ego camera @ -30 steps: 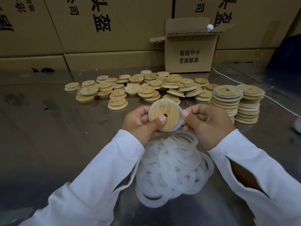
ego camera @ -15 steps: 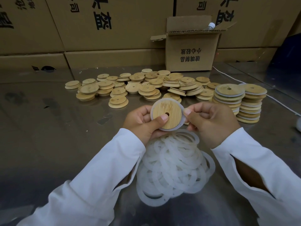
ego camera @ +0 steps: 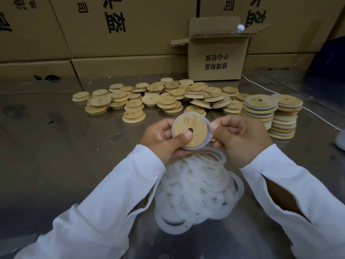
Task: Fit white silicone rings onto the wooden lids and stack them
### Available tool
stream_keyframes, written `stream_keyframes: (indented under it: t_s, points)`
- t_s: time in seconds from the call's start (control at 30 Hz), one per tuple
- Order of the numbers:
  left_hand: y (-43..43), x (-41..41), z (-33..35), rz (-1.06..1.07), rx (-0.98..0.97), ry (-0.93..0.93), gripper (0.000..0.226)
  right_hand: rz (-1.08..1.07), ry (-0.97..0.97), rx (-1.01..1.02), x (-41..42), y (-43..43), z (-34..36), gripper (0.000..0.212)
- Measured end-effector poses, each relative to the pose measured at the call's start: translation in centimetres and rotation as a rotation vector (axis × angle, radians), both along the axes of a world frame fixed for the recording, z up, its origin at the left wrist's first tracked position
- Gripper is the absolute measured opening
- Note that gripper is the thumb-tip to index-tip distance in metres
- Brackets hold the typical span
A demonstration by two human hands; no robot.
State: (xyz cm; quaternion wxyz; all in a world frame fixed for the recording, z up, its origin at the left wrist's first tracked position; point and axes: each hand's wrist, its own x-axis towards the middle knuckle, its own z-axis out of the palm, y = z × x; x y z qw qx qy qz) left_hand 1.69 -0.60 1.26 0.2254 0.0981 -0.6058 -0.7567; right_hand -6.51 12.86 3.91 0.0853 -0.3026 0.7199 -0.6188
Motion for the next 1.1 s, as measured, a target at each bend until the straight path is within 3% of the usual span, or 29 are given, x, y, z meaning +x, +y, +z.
stream_keyframes:
  t_s: [0.33,0.77,0.9,1.1]
  points:
    - [0.4,0.1,0.2,-0.013,-0.065,-0.012,0.016,-0.054,0.062,-0.015,0.0,0.0,-0.2,0.017]
    - [0.3,-0.2,-0.4,0.07,0.001,0.048,0.016,-0.004,-0.083,-0.1,-0.4,0.0,0.1,0.016]
    - [0.3,-0.3,-0.3,0.082,0.012,0.042,0.016,-0.088,0.036,-0.066,-0.4,-0.3,-0.4,0.01]
    - [0.6,0.1,-0.1,0.114,-0.134,0.058,0.026,0.079,-0.031,-0.016,-0.1,-0.8,-0.9,0.008]
